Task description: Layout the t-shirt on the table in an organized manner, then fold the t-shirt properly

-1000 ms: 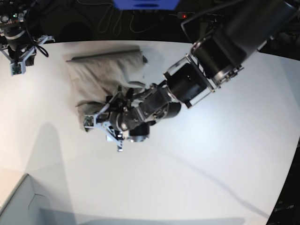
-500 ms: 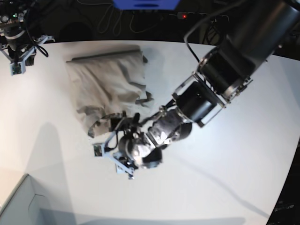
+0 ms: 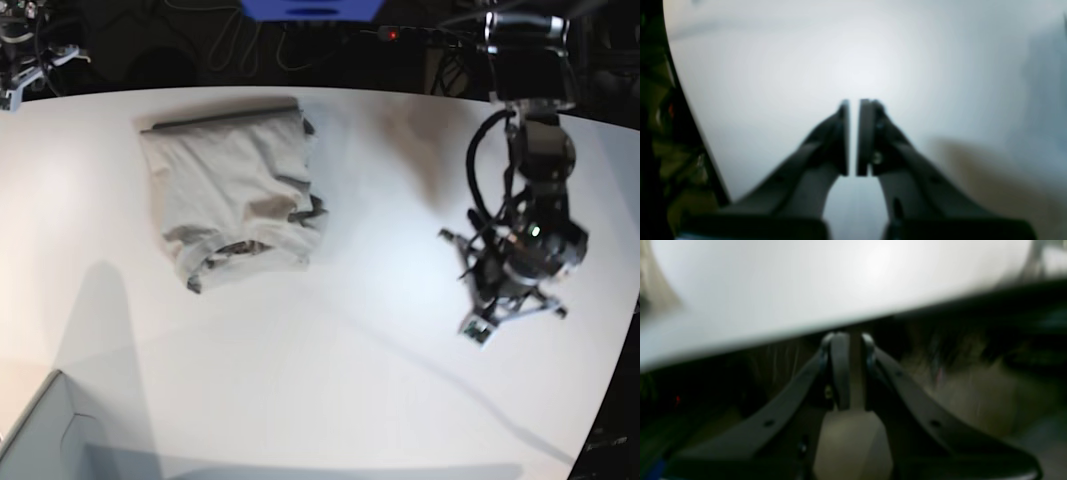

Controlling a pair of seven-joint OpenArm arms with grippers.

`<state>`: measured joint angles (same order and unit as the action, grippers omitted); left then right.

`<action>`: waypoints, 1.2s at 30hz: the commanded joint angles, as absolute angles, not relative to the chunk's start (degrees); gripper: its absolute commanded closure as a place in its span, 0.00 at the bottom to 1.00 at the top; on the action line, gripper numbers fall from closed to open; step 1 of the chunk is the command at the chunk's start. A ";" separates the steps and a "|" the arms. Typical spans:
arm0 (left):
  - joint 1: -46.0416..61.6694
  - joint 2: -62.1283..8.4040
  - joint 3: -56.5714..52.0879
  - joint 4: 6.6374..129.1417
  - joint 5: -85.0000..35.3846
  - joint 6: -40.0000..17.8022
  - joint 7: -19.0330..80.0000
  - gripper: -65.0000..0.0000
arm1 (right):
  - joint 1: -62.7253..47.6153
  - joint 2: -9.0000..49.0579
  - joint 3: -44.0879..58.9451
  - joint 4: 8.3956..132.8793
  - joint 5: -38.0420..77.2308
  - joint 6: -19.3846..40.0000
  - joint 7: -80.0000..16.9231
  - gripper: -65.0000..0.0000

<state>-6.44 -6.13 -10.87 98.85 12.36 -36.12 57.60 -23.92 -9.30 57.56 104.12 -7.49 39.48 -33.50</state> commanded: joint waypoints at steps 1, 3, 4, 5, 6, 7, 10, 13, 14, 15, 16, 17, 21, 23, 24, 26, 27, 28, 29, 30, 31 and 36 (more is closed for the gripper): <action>-4.00 -6.37 -13.76 103.43 12.09 -36.09 58.77 1.00 | -24.84 -9.00 58.68 103.60 -6.99 40.00 -33.36 0.92; 3.65 -6.11 -20.97 109.23 11.91 -36.09 61.32 0.98 | -25.71 -9.00 59.47 100.44 -6.81 40.00 -34.07 0.92; 7.43 -5.93 -24.22 110.64 11.91 -36.18 61.41 0.98 | -25.98 -9.00 59.56 98.95 -6.81 40.00 -34.15 0.92; 10.24 -5.93 -26.68 111.34 11.91 -36.18 61.49 0.98 | -25.98 -9.00 59.56 97.63 -6.81 40.00 -34.42 0.92; 13.93 -5.85 -29.41 111.60 11.91 -36.18 61.93 0.98 | -25.98 -9.00 59.65 95.60 -6.81 40.00 -34.59 0.92; 17.45 -5.76 -31.78 111.43 11.91 -36.18 61.85 0.98 | -26.15 -9.00 59.56 93.23 -6.81 40.00 -35.03 0.92; 26.59 -3.30 -38.37 106.33 11.74 -36.18 59.56 0.98 | -27.38 -9.00 57.89 84.62 -6.81 40.00 -35.30 0.92; 31.43 -1.36 -40.84 95.78 11.82 -36.18 50.51 1.00 | -27.82 -6.29 54.02 74.68 -6.81 40.00 -34.07 0.92; 32.48 -1.19 -40.57 90.95 11.82 -36.18 46.46 1.00 | -27.56 -5.14 52.44 70.29 -6.81 40.00 -33.27 0.92; 32.75 -1.01 -40.66 85.76 11.82 -36.18 42.33 1.00 | -27.38 -3.91 50.77 66.15 -6.81 40.00 -32.22 0.92; 32.75 -1.10 -40.66 80.92 11.82 -36.18 38.81 1.00 | -27.30 -2.77 49.01 62.37 -6.81 40.00 -30.55 0.92; 32.48 -1.19 -40.48 76.26 11.82 -36.18 35.56 1.00 | -26.68 -1.89 47.43 59.12 -6.81 40.00 -28.35 0.92; 27.82 -1.63 -39.34 56.04 12.26 -36.18 21.93 1.00 | -24.92 0.84 40.66 46.46 -7.16 40.00 -15.60 1.00; 22.46 -3.65 -39.34 43.38 12.35 -35.47 16.04 1.00 | -24.22 1.36 36.26 42.24 -7.25 40.00 -9.01 1.00; 19.74 -4.79 -39.34 36.44 12.35 -35.38 13.85 1.00 | -24.13 1.98 34.42 40.75 -7.16 40.00 -6.11 1.00; 13.58 -7.60 -39.34 22.20 12.44 -35.38 9.54 1.00 | -23.87 2.33 31.08 36.79 -7.08 33.27 0.04 1.00; 11.03 -8.57 -39.34 15.96 12.44 -35.30 7.08 1.00 | -23.78 2.51 29.58 34.59 -7.08 29.41 2.95 1.00; 9.10 -9.27 -39.25 11.21 12.44 -35.30 4.62 1.00 | -23.52 2.68 28.44 33.01 -7.08 26.42 5.32 1.00; 7.60 -9.45 -38.99 8.13 12.53 -35.30 1.80 1.00 | -22.81 3.21 27.30 31.16 -7.08 23.16 7.69 1.00; 6.81 -9.45 -37.58 6.90 12.88 -34.51 -0.48 1.00 | -22.11 3.56 26.15 28.79 -7.08 19.91 9.63 1.00; 6.46 -9.19 -35.47 6.81 13.93 -32.66 -2.15 1.00 | -21.41 3.74 24.84 25.98 -7.16 17.27 11.38 1.00; 3.82 -5.49 -24.04 6.81 16.48 -22.29 -3.38 1.00 | -15.78 6.46 16.22 13.76 -7.16 4.53 17.89 1.00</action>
